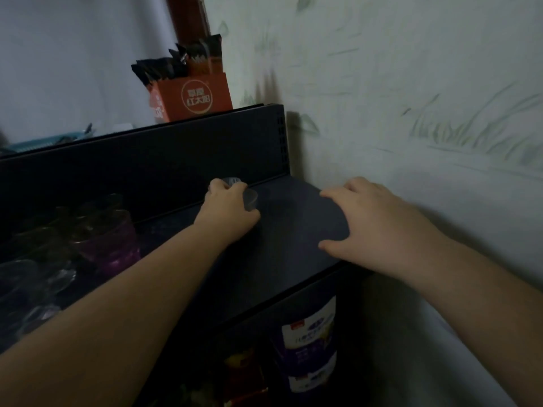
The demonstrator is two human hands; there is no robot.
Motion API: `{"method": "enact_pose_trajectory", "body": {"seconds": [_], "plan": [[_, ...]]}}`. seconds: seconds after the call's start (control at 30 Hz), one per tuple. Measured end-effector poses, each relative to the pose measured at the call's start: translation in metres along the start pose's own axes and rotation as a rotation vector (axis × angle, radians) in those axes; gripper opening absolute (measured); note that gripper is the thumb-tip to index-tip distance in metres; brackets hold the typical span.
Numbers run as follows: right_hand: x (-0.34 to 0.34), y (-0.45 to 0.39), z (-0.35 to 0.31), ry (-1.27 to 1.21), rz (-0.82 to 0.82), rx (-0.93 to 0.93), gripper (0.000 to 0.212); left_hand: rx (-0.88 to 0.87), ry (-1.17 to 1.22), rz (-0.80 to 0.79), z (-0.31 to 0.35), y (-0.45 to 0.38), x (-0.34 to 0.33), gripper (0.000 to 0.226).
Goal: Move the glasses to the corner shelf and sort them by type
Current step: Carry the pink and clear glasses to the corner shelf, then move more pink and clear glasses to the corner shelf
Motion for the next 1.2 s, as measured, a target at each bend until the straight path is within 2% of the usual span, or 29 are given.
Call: {"method": "enact_pose_trajectory", "body": {"seconds": [0.13,0.23,0.4,0.57,0.7,0.97,1.2], "plan": [[-0.002,-0.011,0.003,0.006,-0.002,0.057,0.077,0.002,0.007,0.037,0.001,0.013,0.006,0.073],[-0.002,-0.021,-0.006,-0.020,0.009,0.118,0.076,-0.046,-0.043,0.137,-0.003,0.042,0.019,0.069],[-0.001,-0.038,-0.052,-0.097,0.088,0.282,0.068,-0.028,-0.174,0.250,-0.027,0.105,0.055,0.083],[-0.001,-0.046,-0.128,-0.156,0.066,0.456,0.089,0.071,-0.226,0.420,-0.076,0.178,0.105,0.089],[-0.003,-0.042,-0.200,-0.182,0.019,0.572,0.101,0.230,-0.280,0.477,-0.132,0.234,0.141,0.093],[-0.008,-0.013,-0.346,-0.242,-0.094,0.726,0.119,0.610,-0.310,0.395,-0.256,0.339,0.188,0.101],[-0.024,0.026,-0.473,-0.273,-0.163,0.761,0.112,0.752,-0.288,0.298,-0.357,0.430,0.223,0.105]]}}
Point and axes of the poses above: each hand's wrist, its own y-axis away from the middle knuckle, its own x-axis out of the back of the hand, z = x × y, the point moved 2 cm from there along -y, towards the middle knuckle, and after that the axes turned 5 degrees about x, right-handed, at the moved point
